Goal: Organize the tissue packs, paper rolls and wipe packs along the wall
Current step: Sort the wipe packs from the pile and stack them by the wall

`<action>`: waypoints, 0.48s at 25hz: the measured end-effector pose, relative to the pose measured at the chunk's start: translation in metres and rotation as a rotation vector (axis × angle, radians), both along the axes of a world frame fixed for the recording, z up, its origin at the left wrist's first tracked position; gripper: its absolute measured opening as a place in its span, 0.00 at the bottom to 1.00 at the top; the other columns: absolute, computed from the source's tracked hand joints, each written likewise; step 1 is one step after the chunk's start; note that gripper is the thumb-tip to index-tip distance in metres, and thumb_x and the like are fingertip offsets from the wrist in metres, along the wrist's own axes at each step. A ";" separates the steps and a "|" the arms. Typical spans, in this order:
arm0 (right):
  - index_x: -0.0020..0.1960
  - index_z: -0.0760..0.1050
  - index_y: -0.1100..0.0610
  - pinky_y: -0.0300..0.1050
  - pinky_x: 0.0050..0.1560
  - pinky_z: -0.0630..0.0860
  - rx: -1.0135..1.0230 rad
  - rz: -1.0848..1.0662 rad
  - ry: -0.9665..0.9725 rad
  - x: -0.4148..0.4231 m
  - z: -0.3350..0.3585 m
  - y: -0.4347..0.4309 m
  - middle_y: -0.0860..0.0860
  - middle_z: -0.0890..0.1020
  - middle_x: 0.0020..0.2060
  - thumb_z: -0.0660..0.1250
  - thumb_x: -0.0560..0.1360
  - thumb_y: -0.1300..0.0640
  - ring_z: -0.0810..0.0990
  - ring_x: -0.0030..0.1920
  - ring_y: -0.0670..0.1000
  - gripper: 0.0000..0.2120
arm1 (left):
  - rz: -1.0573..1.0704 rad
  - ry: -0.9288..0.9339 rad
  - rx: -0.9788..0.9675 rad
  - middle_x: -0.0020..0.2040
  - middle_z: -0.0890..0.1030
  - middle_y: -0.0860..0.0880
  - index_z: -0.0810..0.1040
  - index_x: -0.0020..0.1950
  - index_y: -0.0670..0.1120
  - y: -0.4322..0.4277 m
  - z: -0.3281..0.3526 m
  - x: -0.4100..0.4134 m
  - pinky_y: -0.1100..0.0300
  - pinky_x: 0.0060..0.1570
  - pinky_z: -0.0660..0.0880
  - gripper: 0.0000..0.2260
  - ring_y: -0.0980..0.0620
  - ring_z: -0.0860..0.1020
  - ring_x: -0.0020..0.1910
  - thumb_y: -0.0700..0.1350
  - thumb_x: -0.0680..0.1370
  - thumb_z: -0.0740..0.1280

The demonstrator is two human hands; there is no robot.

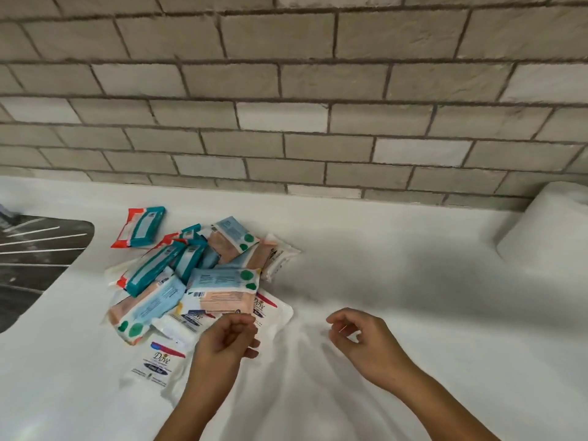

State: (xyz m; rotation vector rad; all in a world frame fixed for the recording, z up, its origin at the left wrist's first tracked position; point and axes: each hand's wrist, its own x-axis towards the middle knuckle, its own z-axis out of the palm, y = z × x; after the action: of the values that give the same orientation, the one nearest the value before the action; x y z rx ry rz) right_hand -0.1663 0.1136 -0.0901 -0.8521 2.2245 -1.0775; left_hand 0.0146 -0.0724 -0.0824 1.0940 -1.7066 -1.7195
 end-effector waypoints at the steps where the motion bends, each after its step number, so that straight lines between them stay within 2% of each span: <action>1: 0.54 0.81 0.43 0.26 0.48 0.72 0.011 0.011 0.009 0.009 0.000 -0.014 0.41 0.84 0.47 0.71 0.78 0.53 0.80 0.50 0.40 0.07 | 0.017 -0.005 -0.013 0.41 0.83 0.39 0.82 0.49 0.39 -0.015 -0.001 0.011 0.61 0.34 0.80 0.06 0.48 0.83 0.34 0.31 0.78 0.68; 3: 0.55 0.81 0.43 0.29 0.49 0.73 0.035 0.035 0.059 0.028 0.002 -0.041 0.40 0.83 0.48 0.70 0.78 0.53 0.80 0.51 0.41 0.07 | 0.036 -0.028 -0.029 0.40 0.84 0.42 0.82 0.49 0.41 -0.043 -0.005 0.029 0.58 0.37 0.82 0.06 0.48 0.83 0.34 0.32 0.78 0.70; 5: 0.58 0.80 0.44 0.35 0.55 0.74 0.070 0.099 0.137 0.047 0.004 -0.072 0.40 0.82 0.53 0.69 0.78 0.51 0.78 0.55 0.42 0.09 | 0.050 -0.064 -0.055 0.40 0.85 0.43 0.82 0.49 0.43 -0.070 -0.008 0.044 0.58 0.38 0.82 0.06 0.47 0.84 0.36 0.32 0.77 0.70; 8: 0.68 0.76 0.47 0.47 0.66 0.72 0.145 0.296 0.380 0.069 0.006 -0.127 0.46 0.77 0.65 0.67 0.78 0.50 0.70 0.66 0.50 0.18 | 0.066 -0.098 -0.087 0.43 0.86 0.44 0.82 0.50 0.44 -0.108 -0.010 0.058 0.60 0.39 0.81 0.08 0.44 0.84 0.42 0.32 0.76 0.71; 12: 0.74 0.67 0.50 0.59 0.71 0.68 0.240 0.403 0.611 0.074 0.007 -0.197 0.52 0.71 0.70 0.69 0.76 0.47 0.65 0.71 0.57 0.29 | 0.096 -0.095 -0.110 0.46 0.85 0.44 0.81 0.53 0.43 -0.152 -0.007 0.067 0.60 0.43 0.79 0.08 0.45 0.84 0.47 0.33 0.76 0.71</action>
State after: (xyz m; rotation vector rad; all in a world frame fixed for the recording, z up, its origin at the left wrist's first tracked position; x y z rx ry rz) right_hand -0.0926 -0.0832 -0.0830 -1.5891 2.4179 -0.3751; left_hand 0.0817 -0.2246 -0.0891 1.2039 -1.7539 -1.5191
